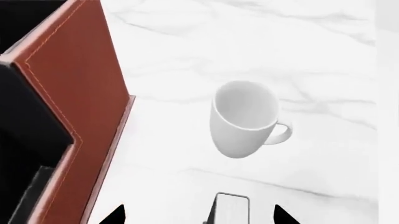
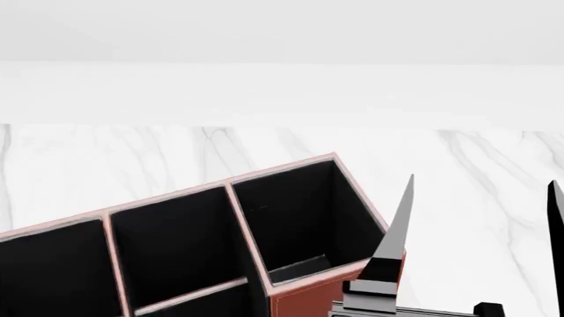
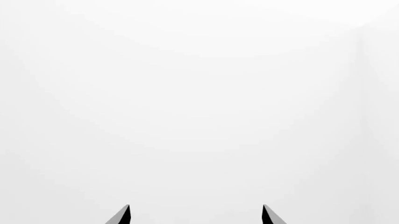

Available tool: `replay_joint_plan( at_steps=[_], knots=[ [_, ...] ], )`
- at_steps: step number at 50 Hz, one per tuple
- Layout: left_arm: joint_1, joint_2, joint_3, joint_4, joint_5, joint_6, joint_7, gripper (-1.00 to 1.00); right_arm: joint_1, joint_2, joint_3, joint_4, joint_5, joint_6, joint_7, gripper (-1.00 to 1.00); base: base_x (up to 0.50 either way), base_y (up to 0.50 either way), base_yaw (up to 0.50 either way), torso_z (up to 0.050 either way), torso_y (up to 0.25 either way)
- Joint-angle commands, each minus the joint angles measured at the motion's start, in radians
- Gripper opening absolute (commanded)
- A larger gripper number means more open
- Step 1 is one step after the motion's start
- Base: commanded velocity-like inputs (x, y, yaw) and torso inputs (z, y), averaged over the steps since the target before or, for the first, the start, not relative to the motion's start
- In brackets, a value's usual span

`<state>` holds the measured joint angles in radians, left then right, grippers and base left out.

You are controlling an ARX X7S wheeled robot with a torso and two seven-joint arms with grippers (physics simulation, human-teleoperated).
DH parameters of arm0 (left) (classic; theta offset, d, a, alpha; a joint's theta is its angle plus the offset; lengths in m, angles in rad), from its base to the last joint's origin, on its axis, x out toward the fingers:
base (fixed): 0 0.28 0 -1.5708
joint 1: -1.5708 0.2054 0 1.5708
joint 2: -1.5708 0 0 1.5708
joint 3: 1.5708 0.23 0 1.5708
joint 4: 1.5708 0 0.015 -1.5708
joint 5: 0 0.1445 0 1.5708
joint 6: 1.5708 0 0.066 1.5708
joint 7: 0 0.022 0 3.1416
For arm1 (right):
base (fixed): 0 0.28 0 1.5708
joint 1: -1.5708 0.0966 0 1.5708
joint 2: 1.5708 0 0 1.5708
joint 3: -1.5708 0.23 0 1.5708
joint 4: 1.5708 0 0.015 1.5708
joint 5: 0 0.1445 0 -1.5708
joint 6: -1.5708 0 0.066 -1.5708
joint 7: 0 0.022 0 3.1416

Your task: Pick up the book and place it in the front compartment of the caddy.

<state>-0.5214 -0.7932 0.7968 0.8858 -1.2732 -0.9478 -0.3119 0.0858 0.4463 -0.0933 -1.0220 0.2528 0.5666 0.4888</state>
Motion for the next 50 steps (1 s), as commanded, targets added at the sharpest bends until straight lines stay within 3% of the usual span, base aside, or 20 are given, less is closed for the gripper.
replay_joint_plan(
  at_steps=[1, 25, 50],
  knots=[
    [-0.052, 0.029, 0.040, -0.019, -0.039, -0.080, -0.033, 1.00, -0.001, 0.014, -0.003, 0.006, 0.013, -0.012, 0.016, 1.00, 0.00, 0.00, 0.00, 0.000, 0.000],
    [-0.181, 0.096, 0.121, -0.085, -0.132, -0.249, -0.095, 1.00, 0.004, 0.051, -0.035, 0.021, 0.035, -0.031, 0.058, 1.00, 0.00, 0.00, 0.00, 0.000, 0.000],
    [-0.199, 0.202, 0.256, -0.153, -0.086, -0.355, -0.123, 1.00, 0.011, 0.083, -0.058, 0.021, 0.054, -0.042, 0.092, 1.00, 0.00, 0.00, 0.00, 0.000, 0.000]
  ],
)
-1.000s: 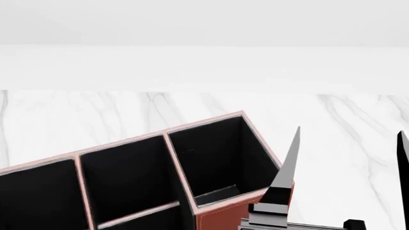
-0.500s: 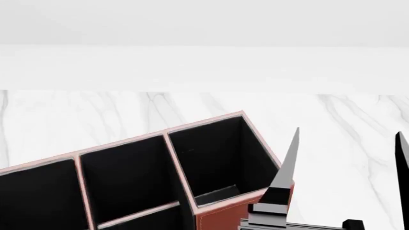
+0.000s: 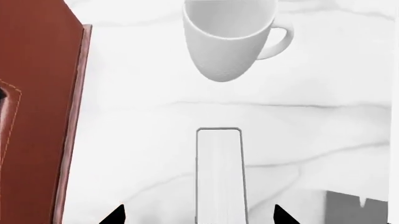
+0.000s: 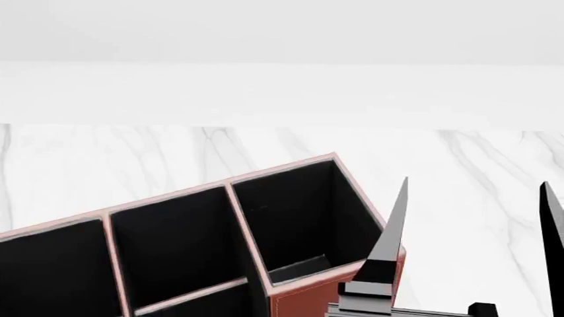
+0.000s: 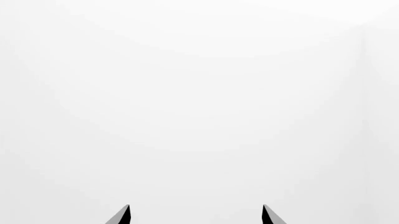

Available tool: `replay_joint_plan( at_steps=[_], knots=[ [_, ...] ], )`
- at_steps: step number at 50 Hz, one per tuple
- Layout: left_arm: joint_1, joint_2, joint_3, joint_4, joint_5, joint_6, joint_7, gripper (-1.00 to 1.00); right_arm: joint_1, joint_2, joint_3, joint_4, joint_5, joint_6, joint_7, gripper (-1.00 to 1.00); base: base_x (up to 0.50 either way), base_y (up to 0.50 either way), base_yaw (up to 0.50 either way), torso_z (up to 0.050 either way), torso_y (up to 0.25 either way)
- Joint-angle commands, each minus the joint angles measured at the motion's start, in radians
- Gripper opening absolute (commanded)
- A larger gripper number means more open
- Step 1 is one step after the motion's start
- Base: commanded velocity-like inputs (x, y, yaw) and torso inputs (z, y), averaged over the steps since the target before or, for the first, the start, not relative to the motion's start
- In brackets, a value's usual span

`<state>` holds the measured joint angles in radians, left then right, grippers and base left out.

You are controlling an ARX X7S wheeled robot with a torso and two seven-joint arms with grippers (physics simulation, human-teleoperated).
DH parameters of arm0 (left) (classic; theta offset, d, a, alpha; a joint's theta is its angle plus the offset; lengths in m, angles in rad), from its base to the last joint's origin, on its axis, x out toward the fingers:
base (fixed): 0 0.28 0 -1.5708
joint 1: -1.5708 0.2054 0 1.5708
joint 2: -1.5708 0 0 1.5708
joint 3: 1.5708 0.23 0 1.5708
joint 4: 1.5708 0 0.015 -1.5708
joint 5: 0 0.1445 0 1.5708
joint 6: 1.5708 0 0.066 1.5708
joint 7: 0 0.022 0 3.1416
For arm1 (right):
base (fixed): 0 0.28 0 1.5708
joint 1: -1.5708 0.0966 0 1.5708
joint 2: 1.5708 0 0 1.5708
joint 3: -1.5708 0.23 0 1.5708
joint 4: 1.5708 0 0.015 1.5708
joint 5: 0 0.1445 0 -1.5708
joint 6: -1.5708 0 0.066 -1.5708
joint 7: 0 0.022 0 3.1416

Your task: Pick up the book and place it in the front compartment of the caddy.

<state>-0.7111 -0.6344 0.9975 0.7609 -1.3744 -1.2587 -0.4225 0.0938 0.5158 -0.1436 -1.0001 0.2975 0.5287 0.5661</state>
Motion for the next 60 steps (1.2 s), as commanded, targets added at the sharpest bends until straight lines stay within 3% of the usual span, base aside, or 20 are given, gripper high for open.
replay_joint_plan(
  at_steps=[1, 32, 33, 47, 50, 60],
  knots=[
    [-0.008, 0.046, 0.059, -0.033, 0.015, -0.046, -0.013, 1.00, 0.003, 0.015, -0.007, 0.000, 0.010, -0.005, 0.016, 1.00, 0.00, 0.00, 0.00, 0.000, 0.000],
    [0.001, 0.063, 0.119, -0.101, 0.062, -0.028, 0.035, 1.00, 0.007, 0.043, -0.009, -0.001, 0.039, -0.019, 0.044, 1.00, 0.00, 0.00, 0.00, 0.000, 0.000],
    [-0.001, 0.063, 0.121, -0.102, 0.066, -0.027, 0.037, -1.00, 0.008, 0.044, -0.010, -0.001, 0.040, -0.018, 0.045, 1.00, 0.00, 0.00, 0.00, 0.000, 0.000],
    [-0.035, 0.043, 0.123, -0.076, 0.075, -0.025, 0.051, -1.00, 0.015, 0.050, -0.023, 0.000, 0.043, -0.016, 0.052, 1.00, 0.00, 0.00, 0.00, 0.000, 0.000],
    [-0.059, 0.034, 0.175, -0.030, 0.140, -0.033, 0.109, -1.00, 0.014, 0.052, -0.022, 0.001, 0.044, -0.017, 0.054, 1.00, 0.00, 0.00, 0.00, 0.000, 0.000],
    [-0.138, -0.017, 0.049, 0.017, -0.053, -0.005, 0.043, -1.00, 0.015, 0.058, -0.024, 0.002, 0.047, -0.019, 0.060, 1.00, 0.00, 0.00, 0.00, 0.000, 0.000]
  ],
)
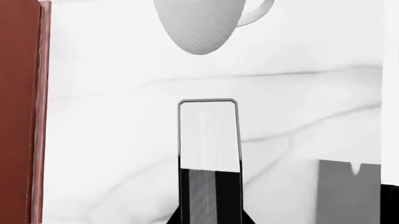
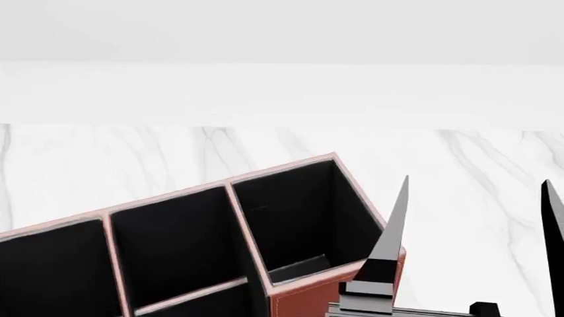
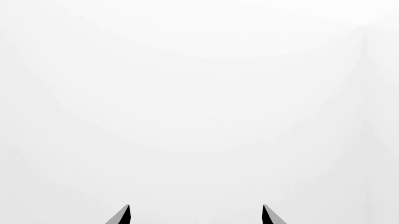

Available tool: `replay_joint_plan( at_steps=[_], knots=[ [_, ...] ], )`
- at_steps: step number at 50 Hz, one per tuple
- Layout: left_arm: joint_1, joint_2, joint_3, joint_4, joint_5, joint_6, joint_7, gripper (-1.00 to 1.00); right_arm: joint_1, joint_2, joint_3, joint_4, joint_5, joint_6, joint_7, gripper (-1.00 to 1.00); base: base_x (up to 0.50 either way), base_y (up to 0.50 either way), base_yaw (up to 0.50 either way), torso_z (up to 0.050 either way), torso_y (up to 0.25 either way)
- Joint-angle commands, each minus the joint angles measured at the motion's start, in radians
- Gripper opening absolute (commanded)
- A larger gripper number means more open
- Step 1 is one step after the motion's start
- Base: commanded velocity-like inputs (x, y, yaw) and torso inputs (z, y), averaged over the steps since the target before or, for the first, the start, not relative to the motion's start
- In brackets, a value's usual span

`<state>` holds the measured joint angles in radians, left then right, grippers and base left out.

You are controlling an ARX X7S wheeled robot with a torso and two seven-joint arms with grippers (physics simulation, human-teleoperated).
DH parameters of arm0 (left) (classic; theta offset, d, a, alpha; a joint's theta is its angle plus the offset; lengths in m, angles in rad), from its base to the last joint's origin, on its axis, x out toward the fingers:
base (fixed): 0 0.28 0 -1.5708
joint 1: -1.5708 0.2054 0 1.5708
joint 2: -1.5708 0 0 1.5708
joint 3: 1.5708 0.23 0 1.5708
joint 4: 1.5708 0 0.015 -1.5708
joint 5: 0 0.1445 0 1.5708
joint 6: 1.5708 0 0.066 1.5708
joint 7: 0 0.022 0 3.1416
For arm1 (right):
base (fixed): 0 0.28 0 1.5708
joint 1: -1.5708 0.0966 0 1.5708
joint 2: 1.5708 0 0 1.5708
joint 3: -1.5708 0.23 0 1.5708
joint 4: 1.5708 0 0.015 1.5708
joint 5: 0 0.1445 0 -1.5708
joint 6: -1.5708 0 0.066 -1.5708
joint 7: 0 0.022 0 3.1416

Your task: Pick up the book and place it in the front compartment of the caddy.

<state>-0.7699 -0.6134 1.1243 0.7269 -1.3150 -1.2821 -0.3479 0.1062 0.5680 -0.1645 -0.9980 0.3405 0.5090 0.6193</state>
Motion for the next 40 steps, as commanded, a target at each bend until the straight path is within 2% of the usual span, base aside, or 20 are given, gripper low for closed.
replay_joint_plan(
  at_steps=[1, 10, 20, 40],
  knots=[
    [-0.092, -0.042, -0.084, 0.051, -0.125, 0.016, -0.031, -1.00, 0.001, 0.006, -0.004, 0.001, 0.003, -0.001, 0.007, 1.00, 0.00, 0.00, 0.00, 0.000, 0.000],
    [-0.241, -0.075, -0.161, 0.048, -0.311, 0.017, -0.088, -1.00, -0.002, 0.012, 0.000, 0.002, 0.008, -0.007, 0.012, 1.00, 0.00, 0.00, 0.00, 0.000, 0.000],
    [-0.415, -0.080, -0.180, 0.013, -0.478, -0.011, -0.128, -1.00, 0.001, 0.018, 0.004, -0.003, 0.019, -0.004, 0.020, 1.00, 0.00, 0.00, 0.00, 0.000, 0.000],
    [-0.700, -0.077, -0.223, -0.172, -0.512, -0.098, -0.061, -1.00, 0.001, 0.026, -0.006, 0.005, 0.021, -0.017, 0.027, 1.00, 0.00, 0.00, 0.00, 0.000, 0.001]
  ],
)
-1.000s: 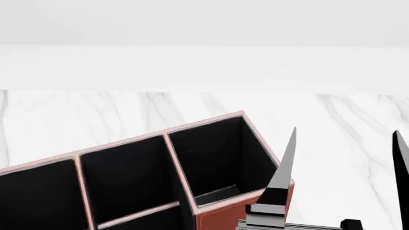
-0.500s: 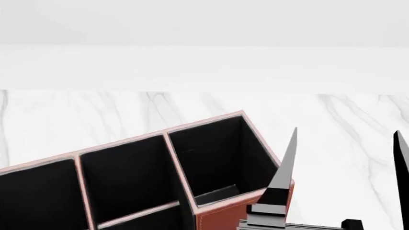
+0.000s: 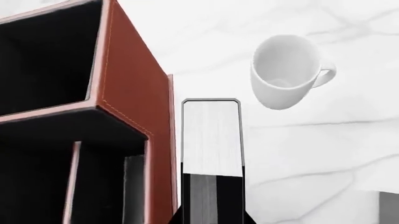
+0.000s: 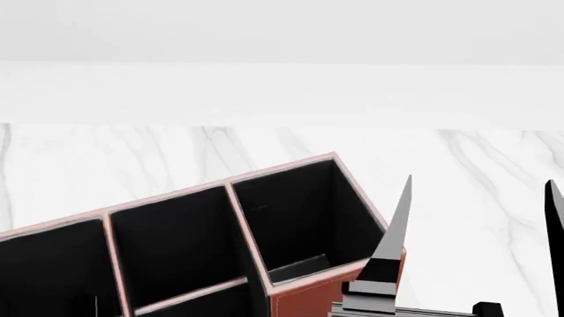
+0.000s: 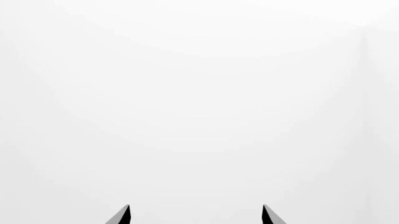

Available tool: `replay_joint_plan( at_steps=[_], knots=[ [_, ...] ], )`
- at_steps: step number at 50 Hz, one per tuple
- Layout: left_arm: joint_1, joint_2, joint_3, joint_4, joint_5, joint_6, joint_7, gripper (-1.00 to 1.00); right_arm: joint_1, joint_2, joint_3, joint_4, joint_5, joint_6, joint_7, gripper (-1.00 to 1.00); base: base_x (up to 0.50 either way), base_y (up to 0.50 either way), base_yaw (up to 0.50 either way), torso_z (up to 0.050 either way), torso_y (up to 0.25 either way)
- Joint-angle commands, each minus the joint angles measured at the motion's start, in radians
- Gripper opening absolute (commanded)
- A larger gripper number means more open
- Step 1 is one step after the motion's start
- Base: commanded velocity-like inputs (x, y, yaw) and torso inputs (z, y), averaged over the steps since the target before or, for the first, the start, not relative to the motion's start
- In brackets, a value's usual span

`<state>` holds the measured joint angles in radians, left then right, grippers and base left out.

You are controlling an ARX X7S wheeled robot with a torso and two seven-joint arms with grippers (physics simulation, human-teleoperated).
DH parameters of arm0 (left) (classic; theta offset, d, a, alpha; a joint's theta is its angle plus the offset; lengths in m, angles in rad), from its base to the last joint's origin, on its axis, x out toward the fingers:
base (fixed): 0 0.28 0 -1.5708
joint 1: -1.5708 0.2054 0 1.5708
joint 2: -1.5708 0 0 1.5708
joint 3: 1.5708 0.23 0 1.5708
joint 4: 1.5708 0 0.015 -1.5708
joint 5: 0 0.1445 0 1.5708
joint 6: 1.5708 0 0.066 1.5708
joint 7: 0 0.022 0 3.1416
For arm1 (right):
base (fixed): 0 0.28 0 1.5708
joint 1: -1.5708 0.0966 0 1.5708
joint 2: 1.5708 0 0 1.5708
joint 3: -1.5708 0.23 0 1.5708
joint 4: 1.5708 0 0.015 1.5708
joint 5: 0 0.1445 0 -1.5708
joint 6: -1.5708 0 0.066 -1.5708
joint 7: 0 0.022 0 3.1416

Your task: Pick up the book and place it in the front compartment of the caddy.

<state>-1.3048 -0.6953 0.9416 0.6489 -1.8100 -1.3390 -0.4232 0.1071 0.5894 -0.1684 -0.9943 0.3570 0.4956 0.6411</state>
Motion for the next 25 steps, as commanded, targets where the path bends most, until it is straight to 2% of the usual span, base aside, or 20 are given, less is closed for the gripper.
replay_joint_plan(
  at_steps=[1, 7, 10, 13, 16, 19, 25],
  knots=[
    [-0.190, 0.011, -0.041, -0.121, -0.021, -0.051, 0.026, -1.00, 0.003, 0.006, 0.000, -0.003, 0.009, 0.002, 0.008, 1.00, 0.00, 0.00, 0.00, 0.000, 0.000],
    [-0.281, 0.027, -0.053, -0.193, -0.034, -0.078, 0.077, -1.00, 0.001, 0.008, -0.002, 0.000, 0.010, -0.003, 0.011, 1.00, 0.00, 0.00, 0.00, 0.000, 0.002],
    [-0.335, 0.044, -0.067, -0.241, -0.008, -0.103, 0.140, -1.00, -0.003, 0.010, 0.001, 0.006, 0.010, -0.012, 0.010, 1.00, 0.00, 0.00, 0.00, 0.000, 0.000],
    [-0.353, 0.050, -0.081, -0.254, 0.029, -0.113, 0.207, -1.00, 0.000, 0.012, 0.004, -0.001, 0.017, -0.006, 0.014, 1.00, 0.00, 0.00, 0.00, 0.000, 0.000],
    [-0.388, 0.060, -0.100, -0.279, 0.125, -0.125, 0.332, -1.00, -0.003, 0.014, 0.007, 0.003, 0.019, -0.012, 0.014, 1.00, 0.00, 0.00, 0.00, 0.000, 0.003],
    [-0.413, 0.066, -0.085, -0.299, 0.200, -0.136, 0.404, -1.00, -0.004, 0.016, 0.005, 0.007, 0.016, -0.017, 0.014, 1.00, 0.00, 0.00, 0.00, 0.000, 0.000],
    [-0.490, 0.088, -0.051, -0.354, 0.254, -0.165, 0.506, -1.00, -0.010, 0.016, 0.004, 0.020, 0.014, -0.032, 0.012, 1.00, 0.00, 0.00, 0.00, 0.000, 0.002]
  ],
)
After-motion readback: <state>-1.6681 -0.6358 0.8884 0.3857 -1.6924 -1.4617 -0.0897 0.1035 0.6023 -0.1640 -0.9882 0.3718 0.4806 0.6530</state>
